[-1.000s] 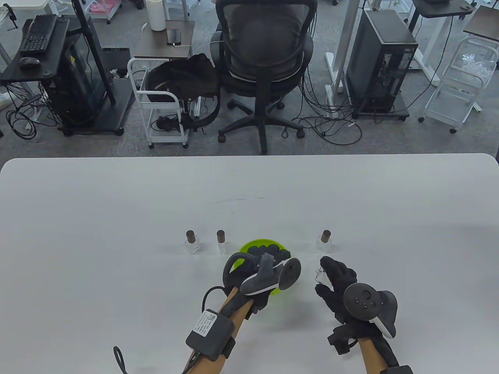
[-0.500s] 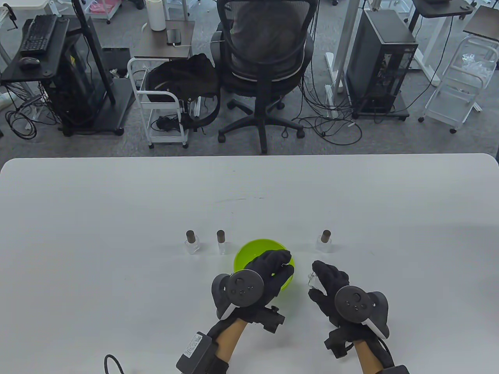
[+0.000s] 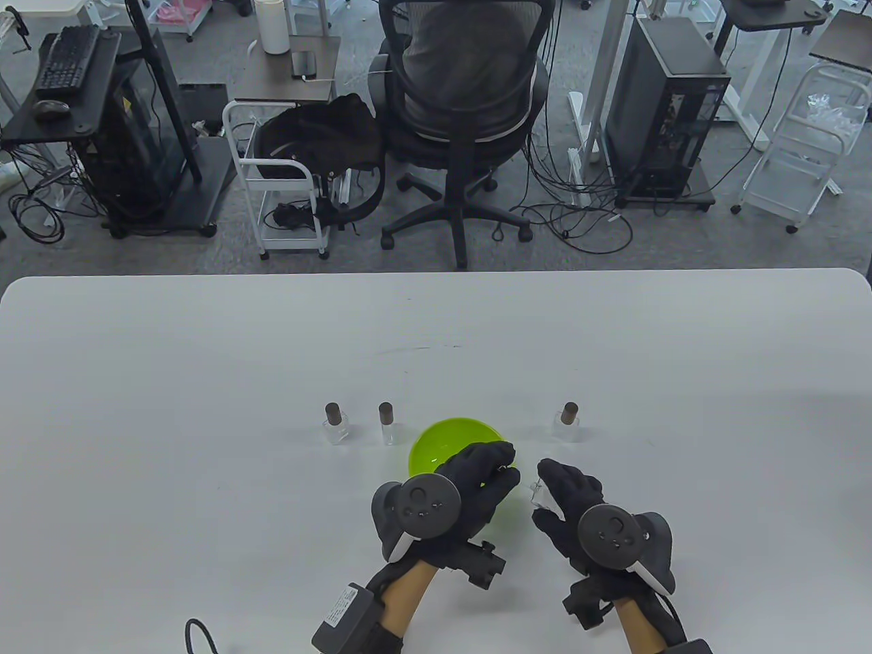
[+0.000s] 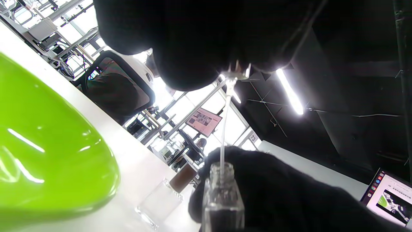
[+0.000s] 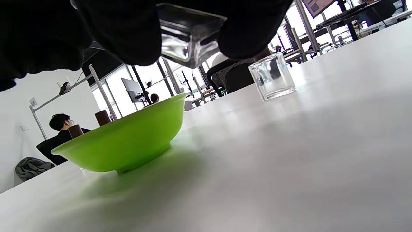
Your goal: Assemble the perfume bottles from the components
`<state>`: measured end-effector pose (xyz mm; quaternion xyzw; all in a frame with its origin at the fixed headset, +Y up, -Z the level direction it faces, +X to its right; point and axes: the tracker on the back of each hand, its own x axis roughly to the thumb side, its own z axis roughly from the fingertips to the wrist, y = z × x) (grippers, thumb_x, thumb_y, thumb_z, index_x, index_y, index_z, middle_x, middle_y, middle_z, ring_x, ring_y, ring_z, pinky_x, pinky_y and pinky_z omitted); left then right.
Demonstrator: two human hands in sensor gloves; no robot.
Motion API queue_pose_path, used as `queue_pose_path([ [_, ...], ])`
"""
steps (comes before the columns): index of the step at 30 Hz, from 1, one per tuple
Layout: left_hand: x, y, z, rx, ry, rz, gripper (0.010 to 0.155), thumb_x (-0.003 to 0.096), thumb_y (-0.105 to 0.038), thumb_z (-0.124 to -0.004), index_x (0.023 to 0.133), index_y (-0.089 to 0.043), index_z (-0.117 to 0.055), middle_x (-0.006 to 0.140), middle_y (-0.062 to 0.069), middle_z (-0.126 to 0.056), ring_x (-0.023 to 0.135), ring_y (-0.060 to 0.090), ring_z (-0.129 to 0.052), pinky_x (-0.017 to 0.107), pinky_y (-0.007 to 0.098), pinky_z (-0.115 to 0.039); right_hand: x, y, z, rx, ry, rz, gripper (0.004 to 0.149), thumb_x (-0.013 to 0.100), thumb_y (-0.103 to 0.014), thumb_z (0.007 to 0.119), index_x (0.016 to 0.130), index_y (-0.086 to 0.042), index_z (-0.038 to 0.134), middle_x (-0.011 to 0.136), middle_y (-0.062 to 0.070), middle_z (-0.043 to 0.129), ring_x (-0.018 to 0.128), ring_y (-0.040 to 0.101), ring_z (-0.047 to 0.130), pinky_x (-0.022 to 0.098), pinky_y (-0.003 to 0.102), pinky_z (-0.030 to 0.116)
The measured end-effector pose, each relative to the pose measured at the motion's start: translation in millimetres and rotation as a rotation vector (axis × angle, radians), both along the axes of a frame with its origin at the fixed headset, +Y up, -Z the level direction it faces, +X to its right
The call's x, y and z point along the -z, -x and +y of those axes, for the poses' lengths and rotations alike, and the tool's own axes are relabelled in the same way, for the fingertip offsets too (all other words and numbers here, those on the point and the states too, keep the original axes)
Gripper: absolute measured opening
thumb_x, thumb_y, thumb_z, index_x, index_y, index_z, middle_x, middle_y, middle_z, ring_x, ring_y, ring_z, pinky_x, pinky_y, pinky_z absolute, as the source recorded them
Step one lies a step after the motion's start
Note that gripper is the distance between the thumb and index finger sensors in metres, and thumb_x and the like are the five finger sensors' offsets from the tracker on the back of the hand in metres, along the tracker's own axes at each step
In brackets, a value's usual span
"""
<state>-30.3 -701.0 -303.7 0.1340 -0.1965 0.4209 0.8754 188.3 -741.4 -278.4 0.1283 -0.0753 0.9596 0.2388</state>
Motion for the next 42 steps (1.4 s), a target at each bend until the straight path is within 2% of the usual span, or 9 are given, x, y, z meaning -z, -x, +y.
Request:
queue_pose_path([
  [12,1.2,-20.0,-3.8,0.186,0.092,-0.062,0.044,0.0514,-0.044,-0.076,0.087,-0.019,-0.082,0.067,0.003,-0.098,0.043,0.008,-0.103,0.047,0.031,-0.087,-9.6,8.8,8.9,-0.02,-0.077,0.068,0.07,0.054,-0.045,0.08,0.111,-0.016,0.051,0.108,0.014,0.068,0.093,0.033,0.075,0.07,0.045,0.077],
  [15,0.4,-21.0,-2.8,0.236,0.07,-0.101,0.043,0.0509,-0.04,-0.076,0.09,-0.023,-0.078,0.075,0.003,-0.095,0.051,0.011,-0.102,0.053,0.032,-0.085,-9.2,7.5,8.8,-0.009,-0.071,0.075,0.07,0.054,-0.046,0.079,0.111,-0.015,0.051,0.107,0.014,0.069,0.093,0.032,0.076,0.071,0.045,0.077],
  [18,-0.4,-23.0,-1.7,0.263,0.069,-0.194,0.036,0.0517,-0.03,-0.079,0.087,-0.033,-0.075,0.101,0.002,-0.081,0.082,0.021,-0.094,0.07,0.042,-0.075,-8.2,5.8,7.8,0.008,-0.06,0.072,0.071,0.054,-0.047,0.079,0.111,-0.015,0.05,0.108,0.013,0.069,0.093,0.031,0.076,0.071,0.044,0.078],
  [22,0.8,-20.9,-5.7,0.223,0.07,-0.166,0.037,0.0537,-0.036,-0.076,0.091,-0.031,-0.073,0.099,0.003,-0.084,0.082,0.021,-0.098,0.07,0.039,-0.077,-8.5,5.6,8.1,-0.014,-0.08,0.057,0.071,0.053,-0.046,0.08,0.111,-0.015,0.051,0.107,0.012,0.069,0.093,0.031,0.077,0.071,0.044,0.079],
  [25,4.2,-18.7,-9.6,0.194,0.099,-0.103,0.05,0.0555,-0.04,-0.07,0.101,-0.017,-0.069,0.091,0.006,-0.09,0.07,0.021,-0.104,0.061,0.035,-0.083,-8.8,6.4,8.9,-0.011,-0.078,0.063,0.071,0.053,-0.046,0.081,0.11,-0.016,0.052,0.108,0.012,0.069,0.094,0.031,0.077,0.071,0.045,0.078],
  [30,3.4,-20.6,-7.0,0.285,0.131,-0.058,0.05,0.0543,-0.046,-0.07,0.093,-0.015,-0.079,0.073,0.002,-0.101,0.054,0.018,-0.106,0.052,0.034,-0.085,-8.9,7.6,9.8,-0.037,-0.092,0.05,0.07,0.053,-0.045,0.081,0.11,-0.016,0.053,0.107,0.013,0.07,0.093,0.031,0.077,0.071,0.044,0.079],
  [36,1.4,-25.2,-6.3,0.301,0.101,-0.184,0.038,0.0534,-0.031,-0.077,0.092,-0.028,-0.073,0.102,0.006,-0.082,0.087,0.027,-0.093,0.072,0.043,-0.074,-9.4,8.3,8.8,-0.052,-0.09,0.056,0.07,0.053,-0.045,0.082,0.11,-0.016,0.053,0.107,0.012,0.07,0.093,0.031,0.078,0.071,0.044,0.079],
  [39,4.4,-23.1,-9.8,0.253,0.125,-0.202,0.041,0.0543,-0.043,-0.074,0.09,-0.024,-0.073,0.099,0.012,-0.084,0.081,0.029,-0.097,0.067,0.04,-0.079,-10.7,11.0,8.9,-0.08,-0.103,0.061,0.071,0.052,-0.045,0.082,0.109,-0.015,0.054,0.107,0.012,0.071,0.093,0.031,0.078,0.071,0.044,0.08],
  [42,8.7,-18.9,-14.0,0.193,0.168,-0.138,0.043,0.0558,-0.041,-0.07,0.093,-0.02,-0.073,0.09,0.011,-0.091,0.068,0.025,-0.104,0.058,0.035,-0.085,-10.7,11.3,9.6,-0.072,-0.104,0.059,0.07,0.052,-0.045,0.082,0.109,-0.015,0.054,0.107,0.012,0.071,0.093,0.031,0.078,0.071,0.044,0.08],
])
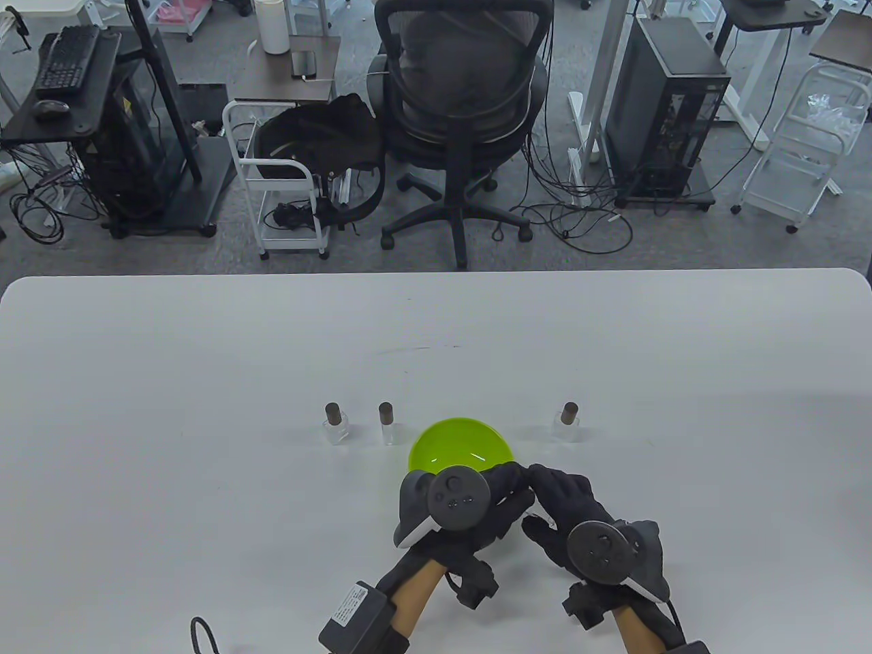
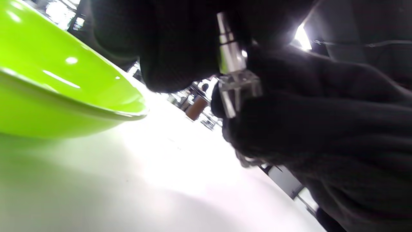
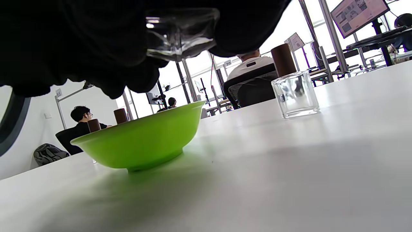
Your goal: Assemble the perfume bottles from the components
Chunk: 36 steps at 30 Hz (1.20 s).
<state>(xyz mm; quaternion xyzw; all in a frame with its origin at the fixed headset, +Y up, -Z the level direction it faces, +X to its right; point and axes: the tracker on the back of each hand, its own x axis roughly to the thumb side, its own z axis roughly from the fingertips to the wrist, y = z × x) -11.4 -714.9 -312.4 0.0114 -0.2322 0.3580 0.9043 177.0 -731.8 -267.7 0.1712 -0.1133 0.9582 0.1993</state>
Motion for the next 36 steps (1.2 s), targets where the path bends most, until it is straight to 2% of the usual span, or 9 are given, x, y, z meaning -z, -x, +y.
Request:
queue_pose_path([
  [6,-2.7,-3.1,6.3,0.108,0.002,0.045,0.05,0.0541,-0.045,-0.072,0.092,-0.014,-0.078,0.068,0.001,-0.099,0.051,0.017,-0.103,0.051,0.034,-0.084,-2.1,2.5,1.5,-0.026,-0.037,-0.011,0.07,0.052,-0.045,0.083,0.109,-0.016,0.054,0.107,0.012,0.071,0.093,0.031,0.078,0.071,0.044,0.079],
  [10,-6.3,-5.4,9.9,0.122,-0.036,-0.05,0.041,0.0527,-0.032,-0.078,0.093,-0.025,-0.071,0.097,0.003,-0.086,0.081,0.027,-0.095,0.069,0.043,-0.075,-2.3,3.6,2.4,-0.026,-0.04,-0.021,0.071,0.052,-0.045,0.083,0.109,-0.015,0.054,0.107,0.012,0.071,0.093,0.031,0.078,0.071,0.044,0.079],
  [13,-6.1,-5.1,6.6,0.085,-0.045,-0.052,0.037,0.0541,-0.034,-0.077,0.09,-0.026,-0.071,0.102,0.006,-0.081,0.087,0.028,-0.092,0.071,0.041,-0.075,-2.8,3.7,2.0,-0.028,-0.041,-0.021,0.071,0.052,-0.045,0.083,0.109,-0.015,0.054,0.107,0.012,0.071,0.092,0.031,0.079,0.071,0.044,0.08],
  [15,-4.2,-2.8,3.6,0.047,-0.038,-0.015,0.043,0.0547,-0.049,-0.071,0.089,-0.024,-0.071,0.096,0.009,-0.086,0.076,0.026,-0.099,0.062,0.035,-0.082,-2.7,4.3,1.8,-0.035,-0.043,-0.016,0.07,0.052,-0.045,0.083,0.109,-0.015,0.055,0.107,0.012,0.071,0.093,0.031,0.078,0.071,0.044,0.08],
  [20,-2.1,-2.1,4.3,0.105,0.028,0.118,0.059,0.0552,-0.05,-0.068,0.097,-0.009,-0.071,0.077,0.005,-0.1,0.053,0.02,-0.108,0.046,0.03,-0.088,-2.8,8.7,3.8,-0.04,-0.062,-0.03,0.07,0.053,-0.044,0.082,0.11,-0.015,0.053,0.107,0.013,0.069,0.093,0.032,0.077,0.071,0.044,0.079],
  [24,-5.0,-3.1,7.9,0.128,-0.002,0.098,0.053,0.0533,-0.048,-0.072,0.092,-0.012,-0.079,0.061,-0.003,-0.101,0.044,0.016,-0.103,0.044,0.031,-0.084,-3.6,8.6,3.5,-0.044,-0.066,-0.031,0.07,0.053,-0.044,0.082,0.11,-0.015,0.053,0.107,0.013,0.07,0.093,0.033,0.078,0.071,0.044,0.079],
  [30,-6.8,-5.0,9.1,0.102,-0.043,-0.035,0.038,0.0531,-0.032,-0.079,0.09,-0.026,-0.072,0.099,0.005,-0.084,0.084,0.028,-0.094,0.069,0.041,-0.074,-2.4,7.1,3.2,-0.031,-0.056,-0.033,0.071,0.053,-0.044,0.082,0.11,-0.014,0.053,0.107,0.013,0.069,0.093,0.032,0.078,0.071,0.044,0.079],
  [32,-6.4,-3.4,6.9,0.057,-0.036,-0.019,0.041,0.0537,-0.046,-0.074,0.088,-0.024,-0.074,0.098,0.009,-0.085,0.081,0.029,-0.096,0.067,0.04,-0.077,-2.6,7.7,2.9,-0.045,-0.057,-0.023,0.071,0.053,-0.044,0.082,0.11,-0.014,0.053,0.108,0.013,0.069,0.094,0.032,0.077,0.071,0.044,0.079],
  [36,-5.8,-2.4,6.9,0.058,-0.017,0.107,0.047,0.0546,-0.043,-0.073,0.093,-0.017,-0.073,0.083,0.009,-0.096,0.059,0.022,-0.107,0.051,0.032,-0.087,-3.0,8.0,4.5,-0.027,-0.058,-0.021,0.071,0.053,-0.044,0.082,0.11,-0.015,0.052,0.108,0.012,0.069,0.094,0.032,0.077,0.072,0.044,0.079],
])
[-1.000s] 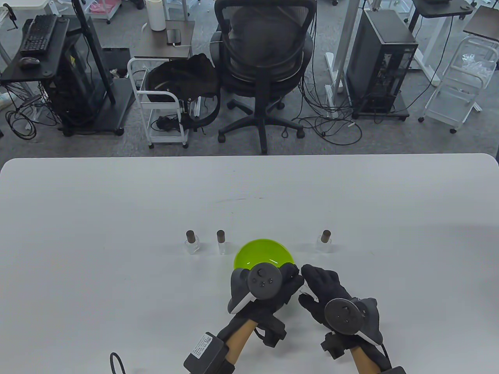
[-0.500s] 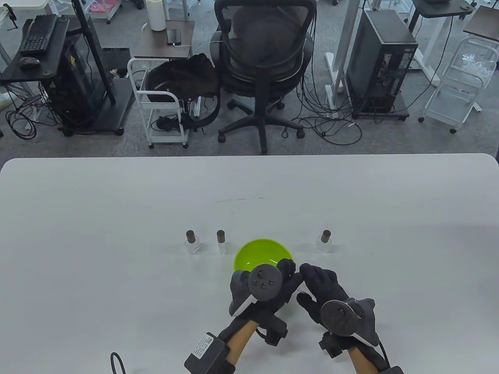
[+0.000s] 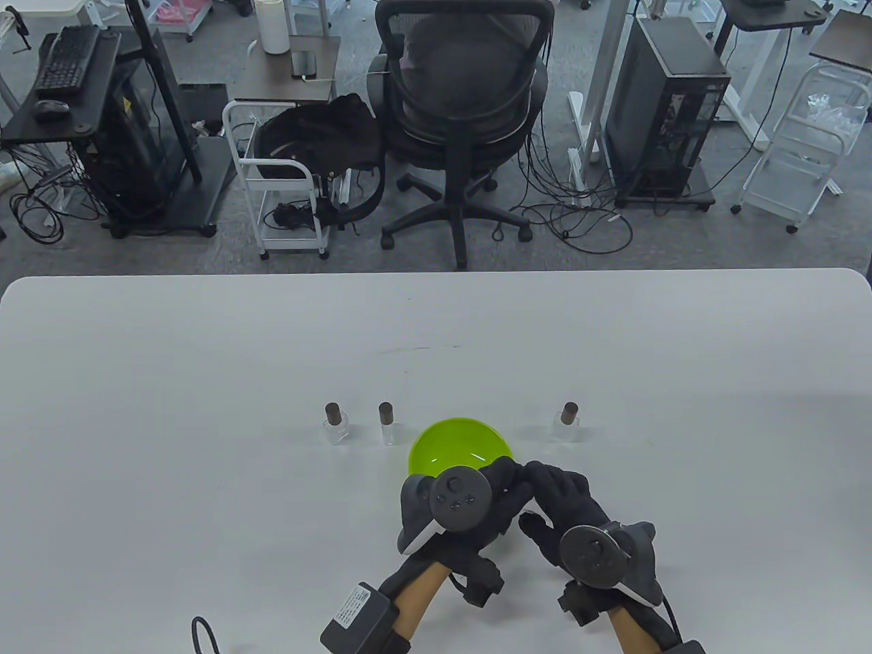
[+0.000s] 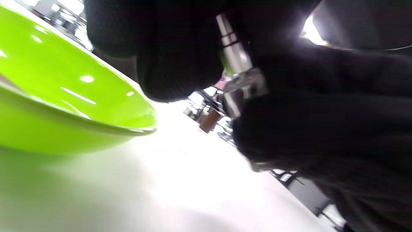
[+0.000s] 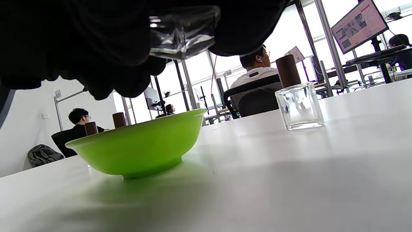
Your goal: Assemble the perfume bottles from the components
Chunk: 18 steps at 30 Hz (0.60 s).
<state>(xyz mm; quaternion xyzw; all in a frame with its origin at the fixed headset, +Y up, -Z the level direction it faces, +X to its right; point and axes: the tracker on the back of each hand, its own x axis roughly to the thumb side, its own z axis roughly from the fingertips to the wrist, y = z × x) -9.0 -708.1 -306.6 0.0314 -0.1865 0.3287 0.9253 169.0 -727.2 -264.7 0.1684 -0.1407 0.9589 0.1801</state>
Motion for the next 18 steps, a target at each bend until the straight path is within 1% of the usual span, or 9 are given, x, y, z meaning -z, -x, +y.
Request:
queue_pose_path([
  [1,-0.1,-0.2,1.2,0.033,0.003,0.003,0.055,0.0549,-0.045,-0.072,0.098,-0.01,-0.07,0.081,0.007,-0.097,0.055,0.02,-0.108,0.049,0.031,-0.088,-0.1,0.3,0.3,-0.005,0.0,0.001,0.07,0.053,-0.044,0.082,0.11,-0.015,0.053,0.108,0.012,0.069,0.094,0.032,0.077,0.072,0.044,0.079],
  [2,-0.6,-1.0,1.4,0.047,0.014,0.012,0.056,0.0551,-0.045,-0.072,0.097,-0.008,-0.072,0.079,0.007,-0.098,0.054,0.019,-0.108,0.048,0.031,-0.088,-0.2,0.0,-0.1,-0.014,-0.006,-0.001,0.07,0.053,-0.044,0.082,0.11,-0.016,0.053,0.108,0.012,0.069,0.094,0.031,0.077,0.072,0.044,0.079],
  [4,-0.3,-2.7,0.6,0.082,0.04,-0.01,0.052,0.0558,-0.047,-0.07,0.092,-0.011,-0.079,0.069,0.004,-0.102,0.049,0.019,-0.107,0.046,0.032,-0.086,0.5,-1.2,-0.4,-0.009,0.0,-0.003,0.07,0.053,-0.044,0.083,0.11,-0.016,0.053,0.108,0.012,0.069,0.094,0.032,0.077,0.072,0.044,0.079],
  [6,-0.1,-2.8,0.5,0.094,0.03,-0.024,0.051,0.0547,-0.046,-0.071,0.094,-0.015,-0.077,0.068,0.001,-0.101,0.05,0.018,-0.104,0.048,0.033,-0.084,0.5,-2.4,-1.0,-0.014,-0.001,-0.005,0.07,0.052,-0.044,0.083,0.11,-0.016,0.053,0.108,0.012,0.069,0.094,0.031,0.078,0.071,0.044,0.079],
  [8,-0.7,-2.9,0.7,0.081,0.014,-0.063,0.048,0.0538,-0.042,-0.074,0.096,-0.02,-0.074,0.077,0.004,-0.095,0.058,0.02,-0.101,0.054,0.036,-0.081,0.6,-2.5,-1.2,-0.015,0.001,-0.005,0.071,0.052,-0.044,0.083,0.11,-0.016,0.053,0.108,0.012,0.07,0.094,0.031,0.078,0.071,0.044,0.079],
  [10,-1.4,-3.6,2.0,0.081,0.006,-0.12,0.043,0.0535,-0.035,-0.077,0.094,-0.022,-0.071,0.095,0.005,-0.086,0.077,0.027,-0.095,0.066,0.042,-0.075,0.7,-2.2,-1.3,-0.016,0.0,-0.006,0.071,0.052,-0.044,0.083,0.11,-0.015,0.053,0.108,0.011,0.069,0.094,0.031,0.078,0.072,0.044,0.079],
  [12,-1.5,-2.9,1.8,0.06,-0.008,-0.141,0.039,0.0541,-0.033,-0.077,0.092,-0.024,-0.071,0.099,0.005,-0.085,0.084,0.029,-0.094,0.069,0.043,-0.074,0.6,-1.9,-1.5,-0.01,0.001,-0.005,0.072,0.052,-0.044,0.083,0.11,-0.015,0.052,0.108,0.011,0.069,0.094,0.031,0.078,0.072,0.044,0.08],
  [15,-0.7,-0.2,-0.7,-0.008,-0.017,-0.101,0.041,0.0551,-0.045,-0.072,0.089,-0.022,-0.074,0.092,0.008,-0.089,0.075,0.028,-0.1,0.063,0.038,-0.08,-0.3,-1.2,-1.9,-0.02,-0.008,0.001,0.072,0.052,-0.044,0.083,0.11,-0.015,0.052,0.108,0.011,0.069,0.094,0.031,0.078,0.072,0.044,0.08],
  [18,1.2,1.2,-1.0,0.01,0.009,-0.016,0.046,0.055,-0.044,-0.071,0.091,-0.017,-0.074,0.081,0.008,-0.098,0.06,0.021,-0.107,0.053,0.033,-0.086,-0.6,-0.6,-0.6,-0.003,-0.007,0.005,0.071,0.052,-0.044,0.083,0.11,-0.016,0.053,0.108,0.011,0.069,0.094,0.031,0.078,0.072,0.044,0.079],
])
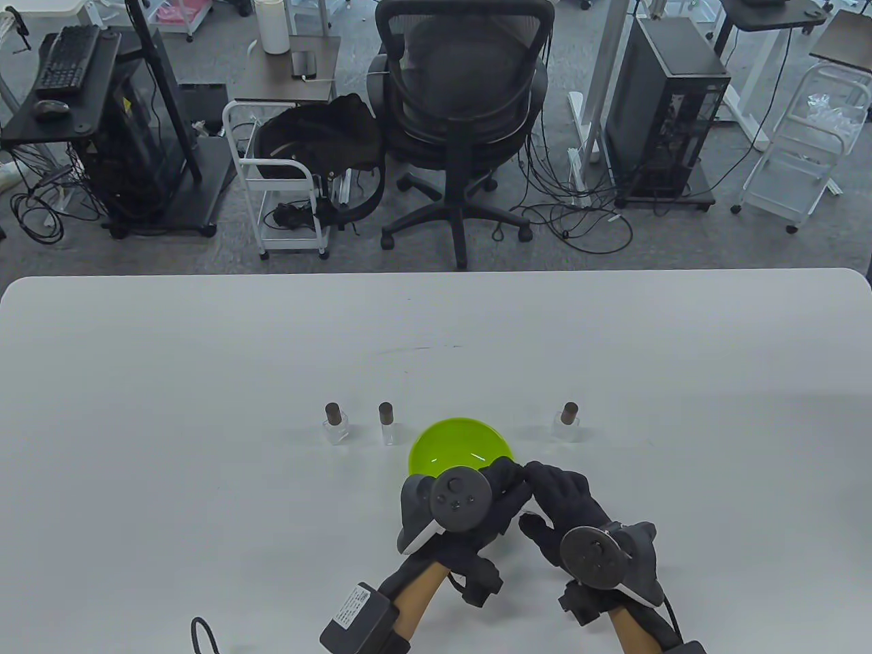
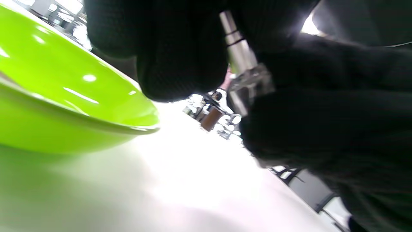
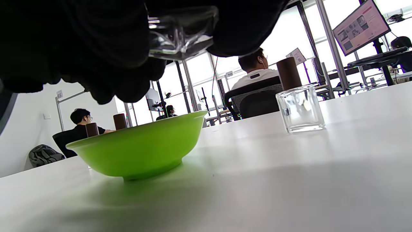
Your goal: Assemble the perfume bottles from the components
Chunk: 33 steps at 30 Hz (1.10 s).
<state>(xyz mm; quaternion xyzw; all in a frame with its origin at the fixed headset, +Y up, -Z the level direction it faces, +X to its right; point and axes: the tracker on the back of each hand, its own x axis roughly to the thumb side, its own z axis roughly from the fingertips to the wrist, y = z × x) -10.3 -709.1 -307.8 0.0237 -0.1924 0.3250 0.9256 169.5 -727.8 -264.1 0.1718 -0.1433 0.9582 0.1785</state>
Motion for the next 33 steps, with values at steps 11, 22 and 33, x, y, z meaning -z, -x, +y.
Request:
queue_pose_path([
  [11,-3.1,-4.9,4.5,0.05,-0.001,-0.128,0.039,0.0542,-0.031,-0.077,0.092,-0.023,-0.071,0.099,0.008,-0.085,0.083,0.03,-0.094,0.07,0.044,-0.075,0.2,0.0,-0.4,-0.015,-0.008,-0.014,0.072,0.051,-0.044,0.083,0.11,-0.015,0.052,0.107,0.011,0.07,0.094,0.03,0.078,0.072,0.043,0.08],
  [22,-2.2,-8.3,1.6,0.118,0.083,-0.011,0.055,0.0588,-0.045,-0.062,0.093,-0.005,-0.079,0.065,0.006,-0.104,0.045,0.02,-0.108,0.044,0.034,-0.087,-1.1,2.1,2.5,-0.044,-0.037,-0.012,0.073,0.05,-0.044,0.085,0.108,-0.012,0.055,0.105,0.011,0.073,0.093,0.03,0.081,0.07,0.043,0.082],
  [33,-3.0,-3.0,3.5,0.024,-0.01,-0.005,0.048,0.0566,-0.042,-0.069,0.094,-0.011,-0.07,0.085,0.012,-0.095,0.061,0.025,-0.106,0.054,0.036,-0.085,-1.7,1.3,3.3,-0.018,-0.034,-0.004,0.073,0.049,-0.045,0.085,0.108,-0.014,0.054,0.105,0.009,0.073,0.093,0.029,0.081,0.071,0.042,0.082],
])
